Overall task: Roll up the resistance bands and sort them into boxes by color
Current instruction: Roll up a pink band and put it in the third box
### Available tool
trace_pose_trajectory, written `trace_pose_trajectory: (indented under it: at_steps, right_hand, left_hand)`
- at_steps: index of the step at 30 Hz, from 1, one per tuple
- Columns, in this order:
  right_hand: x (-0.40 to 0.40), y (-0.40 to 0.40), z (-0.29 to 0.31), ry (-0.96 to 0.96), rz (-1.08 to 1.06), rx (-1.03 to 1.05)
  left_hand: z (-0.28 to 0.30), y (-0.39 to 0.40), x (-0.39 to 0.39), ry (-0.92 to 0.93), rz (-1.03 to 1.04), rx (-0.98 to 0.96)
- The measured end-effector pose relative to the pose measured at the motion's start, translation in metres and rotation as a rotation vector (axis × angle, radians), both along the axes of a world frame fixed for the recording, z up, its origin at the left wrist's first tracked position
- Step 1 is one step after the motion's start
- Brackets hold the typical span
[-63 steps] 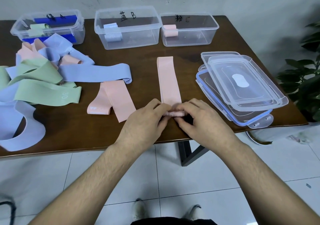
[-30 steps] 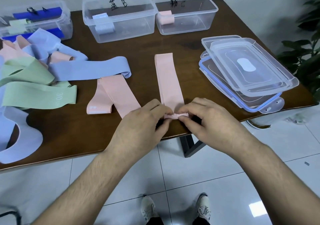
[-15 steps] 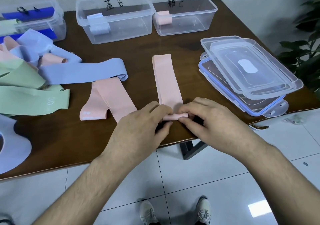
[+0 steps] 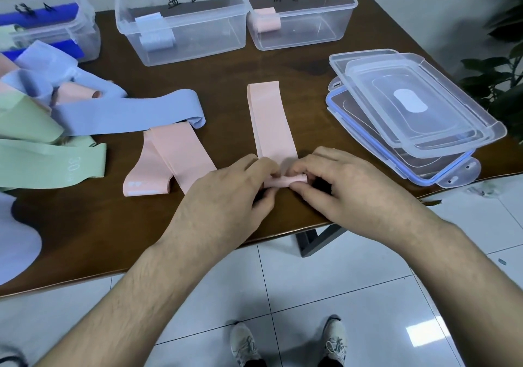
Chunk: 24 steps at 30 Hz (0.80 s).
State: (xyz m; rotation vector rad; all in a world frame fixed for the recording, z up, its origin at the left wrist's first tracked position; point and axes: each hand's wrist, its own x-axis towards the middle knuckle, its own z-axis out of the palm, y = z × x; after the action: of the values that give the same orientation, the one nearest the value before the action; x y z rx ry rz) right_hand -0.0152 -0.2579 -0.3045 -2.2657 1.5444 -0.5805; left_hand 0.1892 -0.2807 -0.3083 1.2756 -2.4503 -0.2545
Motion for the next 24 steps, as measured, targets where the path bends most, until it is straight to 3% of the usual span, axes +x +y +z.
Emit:
trace_pose_trajectory:
  at_steps: [11,24]
  right_hand:
    - [-0.0032,0.0047,0.0039,0.045,0.013,-0.005]
    - [-0.0062,-0.0022,0.0007,-0.053,0.009,0.035]
  left_hand:
    - [0.0008,0.0048,-0.0004,0.035,-0.029,0.033]
    - [0.0017,-0.0016,-0.0004,0.045,-0.021,-0.014]
